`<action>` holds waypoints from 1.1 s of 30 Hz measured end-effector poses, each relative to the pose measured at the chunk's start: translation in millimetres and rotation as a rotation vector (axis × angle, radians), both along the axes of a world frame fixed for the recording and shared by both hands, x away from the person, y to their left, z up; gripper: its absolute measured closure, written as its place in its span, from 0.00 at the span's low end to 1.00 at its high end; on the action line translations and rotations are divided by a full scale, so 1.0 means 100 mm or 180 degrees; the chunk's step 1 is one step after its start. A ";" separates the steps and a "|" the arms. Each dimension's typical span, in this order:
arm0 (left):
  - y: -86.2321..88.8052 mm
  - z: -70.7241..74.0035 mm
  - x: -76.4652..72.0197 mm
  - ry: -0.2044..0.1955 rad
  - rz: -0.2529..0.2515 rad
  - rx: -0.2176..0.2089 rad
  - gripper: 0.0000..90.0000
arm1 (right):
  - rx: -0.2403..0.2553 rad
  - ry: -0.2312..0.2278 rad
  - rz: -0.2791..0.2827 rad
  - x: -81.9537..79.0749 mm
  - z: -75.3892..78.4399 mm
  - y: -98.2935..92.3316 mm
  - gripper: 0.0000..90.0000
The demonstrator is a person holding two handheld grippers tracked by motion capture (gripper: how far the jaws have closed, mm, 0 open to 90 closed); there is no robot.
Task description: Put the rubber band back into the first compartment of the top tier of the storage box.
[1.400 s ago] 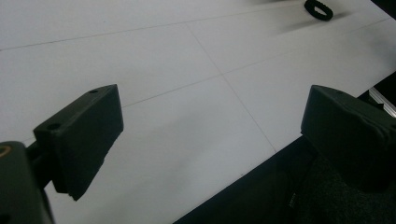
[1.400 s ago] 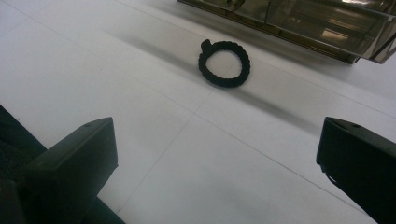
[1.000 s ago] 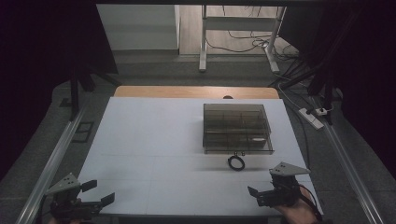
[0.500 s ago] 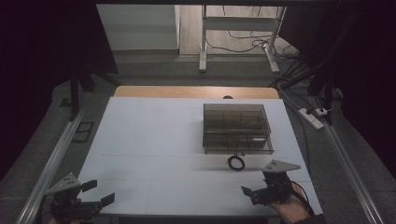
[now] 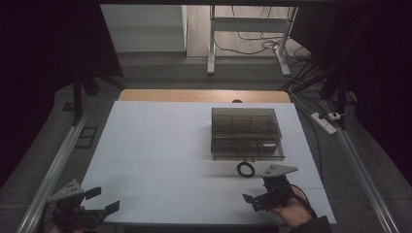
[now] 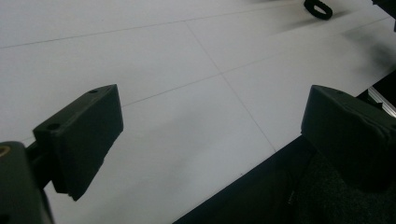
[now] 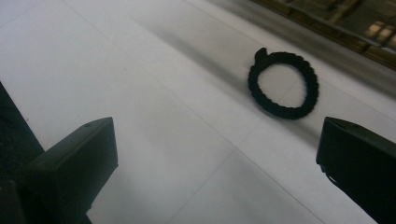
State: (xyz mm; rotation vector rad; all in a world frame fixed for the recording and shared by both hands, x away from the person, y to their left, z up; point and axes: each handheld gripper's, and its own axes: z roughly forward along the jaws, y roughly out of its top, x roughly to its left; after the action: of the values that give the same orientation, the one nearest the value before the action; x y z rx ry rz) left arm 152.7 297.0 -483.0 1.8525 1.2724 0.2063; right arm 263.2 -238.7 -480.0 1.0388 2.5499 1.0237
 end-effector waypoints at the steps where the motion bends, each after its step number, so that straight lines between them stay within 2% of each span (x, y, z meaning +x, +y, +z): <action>1: 0.00 0.00 0.00 -0.0001 0.0000 0.0001 0.06 | -0.0008 0.0012 0.0017 0.01 -0.01 0.01 0.00; 8: 0.00 0.00 0.00 0.0004 0.0000 -0.0003 0.06 | -0.0001 0.0027 0.0113 0.08 -0.08 0.08 0.00; 15: 0.00 0.00 0.00 -0.0001 -0.0005 0.0003 0.06 | -0.0065 0.0034 0.0153 0.21 -0.17 0.20 0.05; 20: 0.00 0.00 0.00 -0.0002 -0.0006 0.0004 0.06 | -0.0077 0.0106 0.0172 0.27 -0.22 0.24 0.05; 33: -0.01 0.00 0.00 -0.0004 -0.0009 0.0029 0.06 | -0.0280 0.0049 0.0222 0.41 -0.31 0.31 0.14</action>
State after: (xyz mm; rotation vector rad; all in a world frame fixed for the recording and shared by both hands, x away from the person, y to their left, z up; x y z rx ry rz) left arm 152.9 295.7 -482.8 1.8616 1.2700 0.2120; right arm 303.8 -207.6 -511.3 0.9447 2.6347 0.9145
